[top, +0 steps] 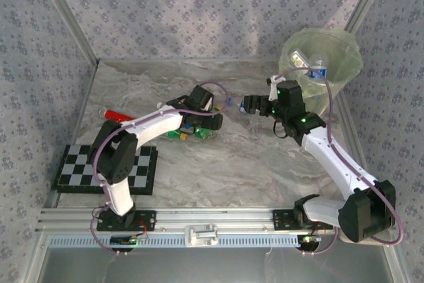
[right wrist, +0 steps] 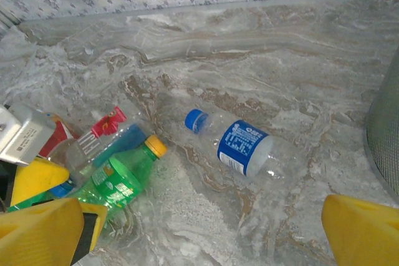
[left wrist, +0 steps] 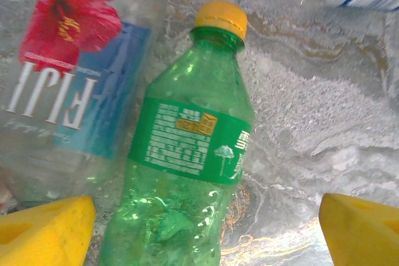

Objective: Put the plastic bottles in the bin

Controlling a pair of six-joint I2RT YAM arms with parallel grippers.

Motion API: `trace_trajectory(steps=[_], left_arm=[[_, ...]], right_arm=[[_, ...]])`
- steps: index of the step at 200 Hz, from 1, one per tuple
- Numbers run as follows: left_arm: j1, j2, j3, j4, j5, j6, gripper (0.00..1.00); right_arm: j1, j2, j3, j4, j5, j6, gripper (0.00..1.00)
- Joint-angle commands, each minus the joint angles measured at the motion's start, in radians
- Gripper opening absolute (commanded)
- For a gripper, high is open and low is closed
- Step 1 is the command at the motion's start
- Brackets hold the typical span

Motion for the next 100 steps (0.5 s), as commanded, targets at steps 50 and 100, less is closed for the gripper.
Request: trace_trajectory(steps=[50, 100], left_arm=[[-0.062, 0.122, 0.104, -0.130, -0.094, 0.082, 0.90], [-0.069, 0.176, 0.120, -0.138, -0.098, 0.077, 0.89]], right_arm=[[0.010, -0.005, -0.008, -0.009, -0.017, -0.001, 1.00], [0.013, 0.001, -0.007, 0.004, -0.031, 0.003, 1.00]])
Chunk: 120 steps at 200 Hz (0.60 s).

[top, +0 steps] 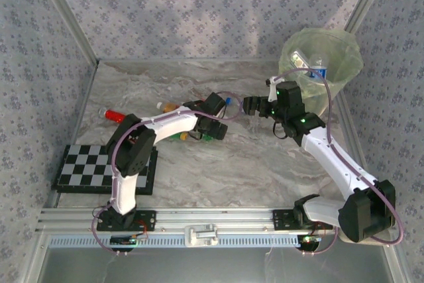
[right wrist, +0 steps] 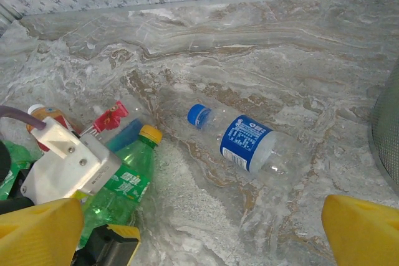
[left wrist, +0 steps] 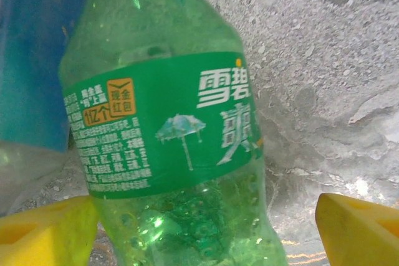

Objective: Put the plastic bottles in the bin

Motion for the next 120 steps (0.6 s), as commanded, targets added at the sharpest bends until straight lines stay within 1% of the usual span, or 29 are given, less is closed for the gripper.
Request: trace_trajectory(steps=[1, 17, 23, 42, 47, 56, 61, 76, 97, 120], left_arm=[[-0.004, 0.031, 0.031, -0.034, -0.024, 0.012, 0.89], [-0.005, 0.040, 0.026, -0.027, -0.025, 0.009, 0.86], [-0.004, 0.043, 0.024, -0.021, -0.024, 0.010, 0.83], [-0.004, 0.057, 0.025, -0.019, -0.023, 0.007, 0.77], [-0.005, 0.061, 0.024, -0.016, -0.021, 0.006, 0.74], [-0.005, 0.065, 0.025, -0.016, -0.021, 0.004, 0.71], [-0.004, 0.067, 0.025, -0.012, -0.019, 0.004, 0.67], [-0.005, 0.062, 0.022, -0.004, -0.019, 0.002, 0.61], [-0.005, 0.032, 0.008, 0.018, -0.022, -0.001, 0.58], [-0.005, -0.040, -0.039, 0.079, -0.021, -0.007, 0.57]], right_arm=[[0.007, 0.001, -0.005, 0.008, -0.021, 0.003, 1.00], [0.009, 0.004, -0.001, 0.010, -0.025, 0.002, 1.00], [0.010, 0.004, 0.001, 0.010, -0.027, 0.002, 1.00], [0.012, 0.008, 0.014, 0.001, -0.034, 0.000, 1.00], [0.013, 0.008, 0.018, -0.004, -0.033, -0.002, 1.00], [0.015, 0.008, 0.027, -0.013, -0.028, -0.007, 1.00], [0.014, 0.007, 0.031, -0.017, -0.025, -0.010, 1.00], [0.016, 0.004, 0.038, -0.026, -0.019, -0.016, 1.00], [0.018, 0.002, 0.039, -0.024, -0.017, -0.016, 1.00], [0.018, 0.004, 0.037, -0.010, -0.038, -0.004, 1.00]])
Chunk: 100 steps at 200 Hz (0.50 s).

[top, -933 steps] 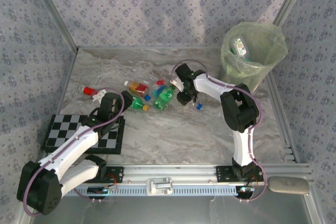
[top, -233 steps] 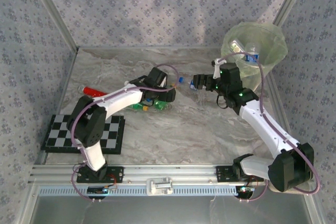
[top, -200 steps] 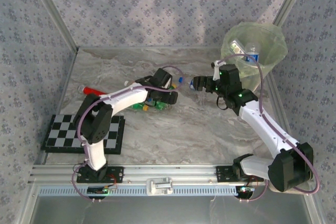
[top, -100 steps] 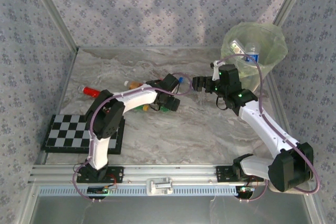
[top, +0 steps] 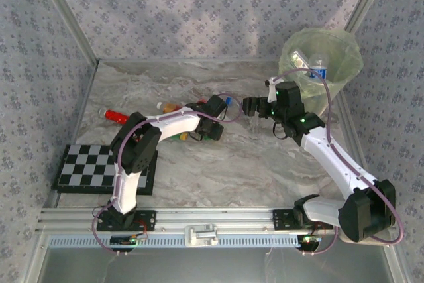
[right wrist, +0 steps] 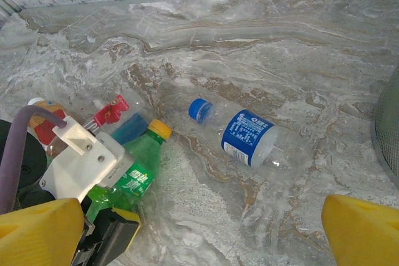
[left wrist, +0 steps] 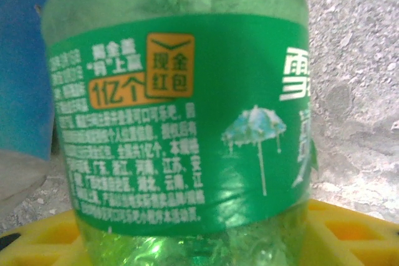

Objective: Put the plastic bottles in the bin

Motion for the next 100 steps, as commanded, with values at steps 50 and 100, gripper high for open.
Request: trace_trajectory(steps=[50, 100], left_arm=[[-0.006, -0.306, -0.215, 0.298, 0.052, -0.018, 0.57], [-0.005, -0.483, -0.363, 0.515, 0.160, -0.029, 0.58]], right_arm=[[0.010, 0.013, 0.030, 0.058, -0.126, 0.039, 1.00], [0.013, 0.046, 0.027, 0.151, -0.319, 0.105, 1.00]])
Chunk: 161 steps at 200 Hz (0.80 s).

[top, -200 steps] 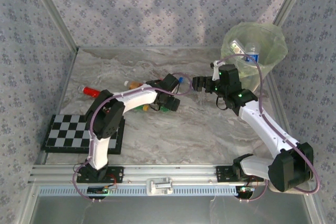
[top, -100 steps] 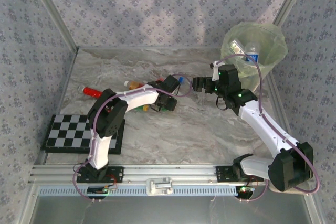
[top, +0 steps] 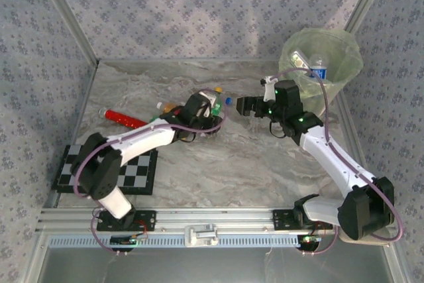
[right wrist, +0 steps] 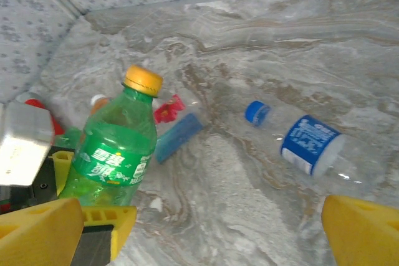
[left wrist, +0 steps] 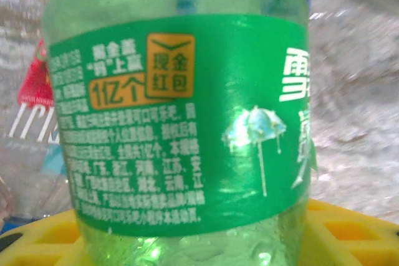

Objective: Put the plastic bottles in the bin

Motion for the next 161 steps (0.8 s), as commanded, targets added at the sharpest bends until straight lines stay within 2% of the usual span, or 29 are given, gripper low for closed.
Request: trace_trajectory(steps=[1, 27, 44, 78, 161], left_arm=[[-0.005, -0.069, -0.049, 0.160, 0.090, -0.010, 0.58], [-0.006, -0.117, -0.083, 0.224, 0.152, -0.015, 0.58], [-0.005, -0.134, -0.099, 0.253, 0.189, -0.022, 0.58], [-0.008, -0.170, -0.135, 0.305, 0.225, -0.030, 0.58], [-0.028, -0.245, -0.216, 0.410, 0.232, -0.027, 0.58]], right_arm=[[0.007, 0.025, 0.026, 0.082, -0.145, 0.057, 1.00], [0.017, 0.061, 0.025, 0.187, -0.300, 0.120, 0.96], [0.034, 0.095, 0.044, 0.215, -0.353, 0.135, 0.94], [0.073, 0.150, 0.092, 0.196, -0.378, 0.123, 0.93], [0.111, 0.242, 0.144, 0.190, -0.407, 0.132, 0.87]])
